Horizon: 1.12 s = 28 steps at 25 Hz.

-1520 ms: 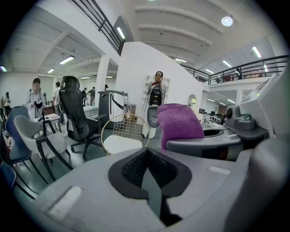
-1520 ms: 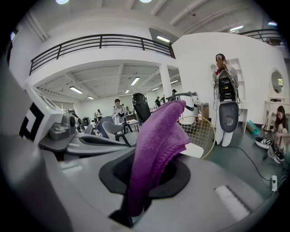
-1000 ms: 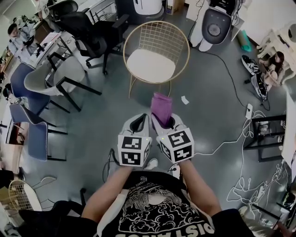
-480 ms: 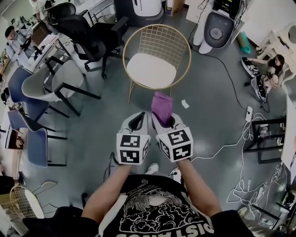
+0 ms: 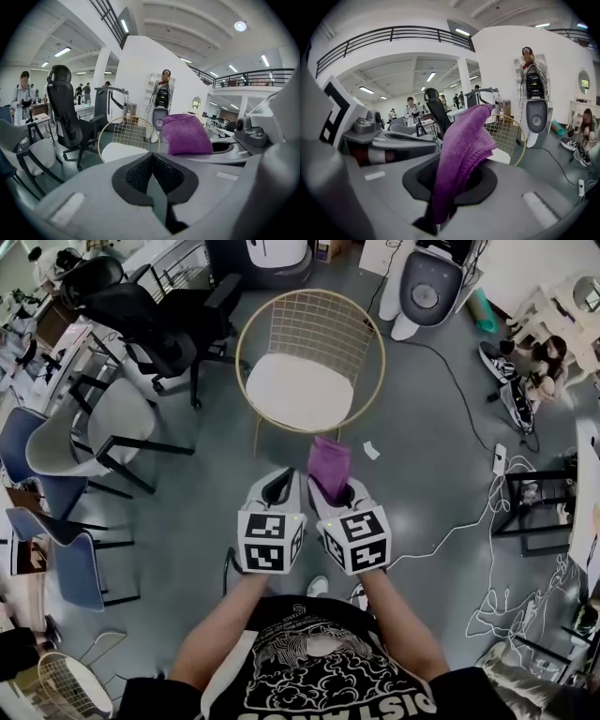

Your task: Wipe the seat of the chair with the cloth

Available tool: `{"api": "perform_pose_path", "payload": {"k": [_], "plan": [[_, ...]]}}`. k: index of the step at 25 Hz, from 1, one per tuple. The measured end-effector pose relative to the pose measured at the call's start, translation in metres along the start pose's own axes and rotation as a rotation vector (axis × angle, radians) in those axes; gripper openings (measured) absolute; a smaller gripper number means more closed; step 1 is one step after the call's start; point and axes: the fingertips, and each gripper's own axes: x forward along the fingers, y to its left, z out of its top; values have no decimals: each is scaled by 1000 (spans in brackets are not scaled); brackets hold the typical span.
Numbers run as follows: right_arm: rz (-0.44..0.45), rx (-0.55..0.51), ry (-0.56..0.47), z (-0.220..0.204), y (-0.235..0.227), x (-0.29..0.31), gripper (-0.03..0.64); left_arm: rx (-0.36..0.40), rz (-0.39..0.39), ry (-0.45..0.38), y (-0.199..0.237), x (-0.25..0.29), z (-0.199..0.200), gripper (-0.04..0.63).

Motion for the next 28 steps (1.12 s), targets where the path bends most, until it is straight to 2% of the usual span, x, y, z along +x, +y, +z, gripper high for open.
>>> {"api": "perform_pose_path", "payload": {"k": [8, 16, 21, 25, 28], "plan": [[-54, 45, 32, 26, -5, 55, 63, 7, -66, 48, 48, 33, 22, -2], [-76, 49, 56, 50, 14, 114, 63, -2, -94, 62, 112, 48, 38, 0], [-89, 57, 45, 46, 2, 117, 63, 8, -101, 56, 112, 62, 37, 0], [-103, 69, 43, 64, 7, 137, 63, 14, -118, 63, 135, 68, 50, -2], [-113, 80, 29, 65, -3, 134, 63, 30, -129, 67, 125, 75, 52, 0]]}}
